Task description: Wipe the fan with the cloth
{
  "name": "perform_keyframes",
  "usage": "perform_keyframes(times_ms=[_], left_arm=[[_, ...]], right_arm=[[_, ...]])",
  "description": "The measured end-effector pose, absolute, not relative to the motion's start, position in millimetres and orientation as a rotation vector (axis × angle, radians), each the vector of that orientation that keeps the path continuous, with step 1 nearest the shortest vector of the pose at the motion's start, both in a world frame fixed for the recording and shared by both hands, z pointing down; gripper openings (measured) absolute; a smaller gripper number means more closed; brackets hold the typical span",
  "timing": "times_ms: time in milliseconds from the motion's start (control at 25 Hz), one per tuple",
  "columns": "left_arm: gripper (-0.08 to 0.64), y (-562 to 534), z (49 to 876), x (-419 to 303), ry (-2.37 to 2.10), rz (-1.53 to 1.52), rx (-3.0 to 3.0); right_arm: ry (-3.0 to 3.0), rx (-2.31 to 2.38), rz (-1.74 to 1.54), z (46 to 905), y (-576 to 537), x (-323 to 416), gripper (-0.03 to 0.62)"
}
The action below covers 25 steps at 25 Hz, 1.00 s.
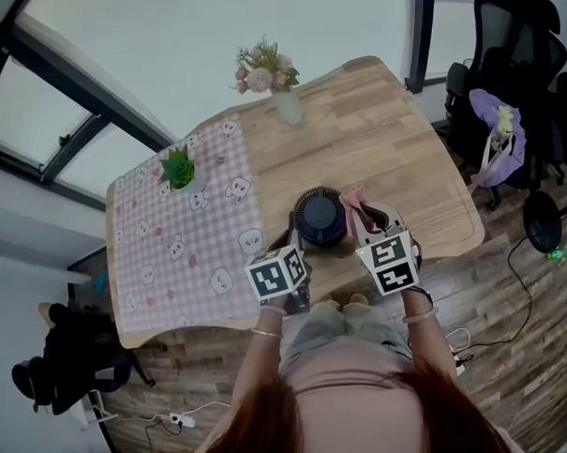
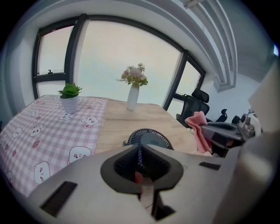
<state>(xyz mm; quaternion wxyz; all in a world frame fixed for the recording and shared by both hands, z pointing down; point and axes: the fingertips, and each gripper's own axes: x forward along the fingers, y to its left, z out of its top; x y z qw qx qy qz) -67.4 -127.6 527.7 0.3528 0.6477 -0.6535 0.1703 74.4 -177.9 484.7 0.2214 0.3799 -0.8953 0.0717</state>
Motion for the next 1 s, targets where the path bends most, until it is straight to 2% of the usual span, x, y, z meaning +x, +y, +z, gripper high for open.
perform_keyframes(times_ms=[520,1000], left_arm=[[0.021,-130.1,468.9,-58.4,-1.833,0.467,1.930],[0.020,-107.8,408.5,-58.7,-1.865,0.366,2.116]], right_arm=[[-2.607,1.125,0.190,445.8,-172.7,76.7,0.023],[-2.672,1.177,0.141,406.4,-140.3,71.3,0.023]])
